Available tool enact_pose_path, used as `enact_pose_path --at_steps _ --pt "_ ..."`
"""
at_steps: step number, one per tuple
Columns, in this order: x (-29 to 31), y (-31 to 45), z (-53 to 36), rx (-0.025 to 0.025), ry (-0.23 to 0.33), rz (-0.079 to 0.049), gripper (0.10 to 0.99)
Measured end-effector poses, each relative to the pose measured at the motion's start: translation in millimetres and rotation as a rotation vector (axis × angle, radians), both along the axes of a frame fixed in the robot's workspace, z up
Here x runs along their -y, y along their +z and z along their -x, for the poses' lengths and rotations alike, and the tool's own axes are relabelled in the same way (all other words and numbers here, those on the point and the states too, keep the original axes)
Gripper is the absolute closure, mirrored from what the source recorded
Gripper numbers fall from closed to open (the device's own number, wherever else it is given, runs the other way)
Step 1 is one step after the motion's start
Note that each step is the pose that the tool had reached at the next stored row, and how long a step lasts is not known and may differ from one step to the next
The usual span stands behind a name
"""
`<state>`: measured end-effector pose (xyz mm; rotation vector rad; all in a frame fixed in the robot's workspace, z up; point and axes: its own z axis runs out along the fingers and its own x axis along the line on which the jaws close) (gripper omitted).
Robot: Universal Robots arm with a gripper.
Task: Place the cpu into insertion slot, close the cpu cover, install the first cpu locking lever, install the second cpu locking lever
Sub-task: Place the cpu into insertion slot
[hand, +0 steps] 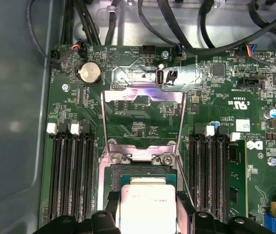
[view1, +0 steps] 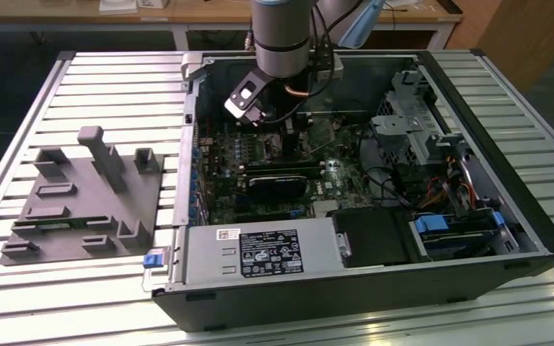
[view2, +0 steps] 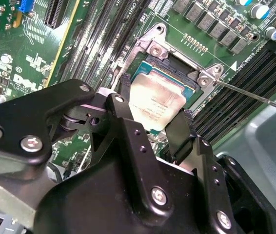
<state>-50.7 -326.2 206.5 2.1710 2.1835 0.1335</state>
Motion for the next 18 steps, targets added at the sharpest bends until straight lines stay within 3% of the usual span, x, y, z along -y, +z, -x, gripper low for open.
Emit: enact_pose_path --at_steps 12,18 --pt "-5.1 -9.1 0.0 -0.0001 -0.011 0.000 0.545" --pt "-5.3 -10.4 -5.0 -0.0001 -0.012 0.000 0.545"
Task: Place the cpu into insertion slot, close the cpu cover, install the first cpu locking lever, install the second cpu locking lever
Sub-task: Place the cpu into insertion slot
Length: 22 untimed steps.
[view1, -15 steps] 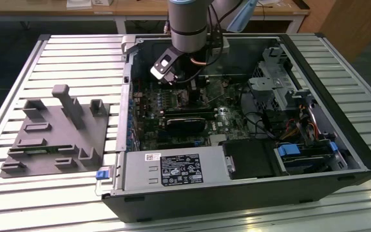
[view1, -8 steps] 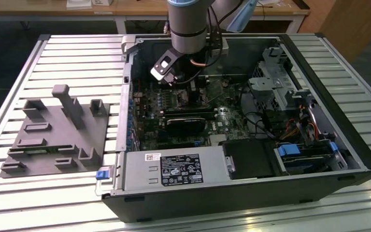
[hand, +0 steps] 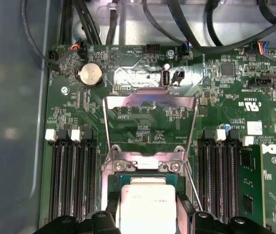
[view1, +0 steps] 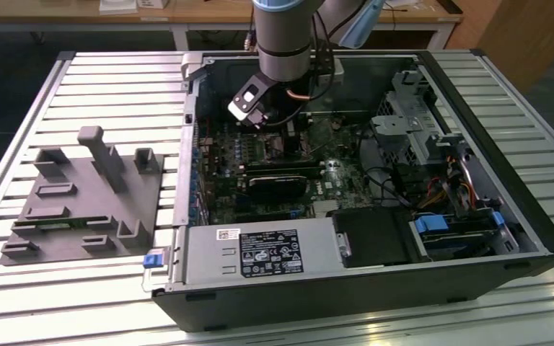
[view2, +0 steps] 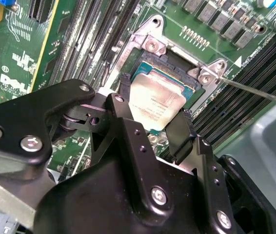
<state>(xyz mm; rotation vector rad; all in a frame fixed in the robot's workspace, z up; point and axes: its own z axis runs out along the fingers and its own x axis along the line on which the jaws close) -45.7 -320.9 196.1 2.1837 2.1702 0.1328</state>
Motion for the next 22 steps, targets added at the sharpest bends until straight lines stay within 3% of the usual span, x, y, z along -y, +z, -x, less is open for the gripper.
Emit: enact_pose_path --at_steps 22 --pt "-0.1 -3.8 3.9 0.0000 -0.001 0.000 0.545"
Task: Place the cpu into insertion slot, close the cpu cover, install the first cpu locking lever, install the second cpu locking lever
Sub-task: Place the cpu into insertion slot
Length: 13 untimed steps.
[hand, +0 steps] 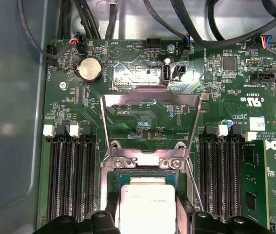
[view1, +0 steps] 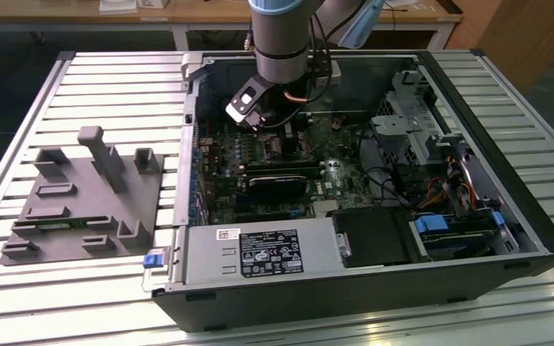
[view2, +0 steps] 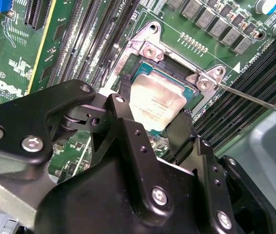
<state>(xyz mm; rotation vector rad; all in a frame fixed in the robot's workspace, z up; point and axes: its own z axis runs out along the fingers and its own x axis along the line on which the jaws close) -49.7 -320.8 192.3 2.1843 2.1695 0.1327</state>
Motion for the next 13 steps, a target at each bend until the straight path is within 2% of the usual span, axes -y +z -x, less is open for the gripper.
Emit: enact_pose_path --at_steps 5,7,8,13 --pt "0.0 -0.1 0.0 0.0000 0.000 0.000 0.545" --pt "0.0 -0.1 0.0 0.0001 0.000 0.000 0.533" --pt "0.0 -0.1 0.0 0.0000 0.000 0.000 0.475" --pt "0.0 -0.1 0.0 0.0000 0.000 0.000 0.475"
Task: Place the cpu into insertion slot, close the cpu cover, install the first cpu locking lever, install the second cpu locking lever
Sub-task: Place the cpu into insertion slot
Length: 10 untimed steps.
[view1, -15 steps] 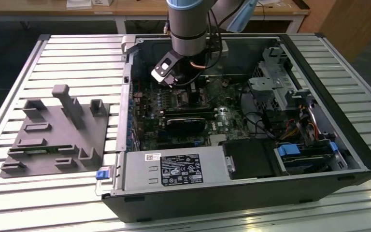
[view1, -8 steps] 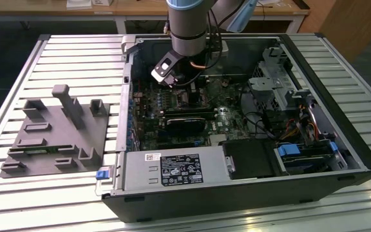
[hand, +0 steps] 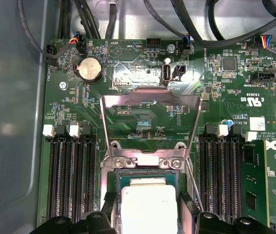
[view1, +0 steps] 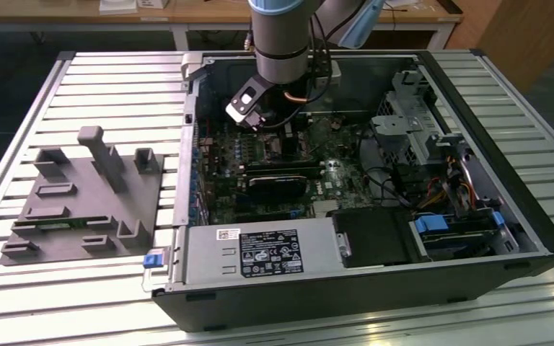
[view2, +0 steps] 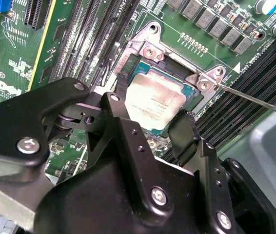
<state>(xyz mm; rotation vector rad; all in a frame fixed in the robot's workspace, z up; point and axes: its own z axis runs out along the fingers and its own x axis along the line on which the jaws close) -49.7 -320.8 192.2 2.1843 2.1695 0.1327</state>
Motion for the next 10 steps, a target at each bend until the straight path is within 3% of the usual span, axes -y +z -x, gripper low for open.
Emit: enact_pose_path --at_steps 10 --pt "0.0 -0.2 0.0 0.0000 0.000 0.000 0.475"
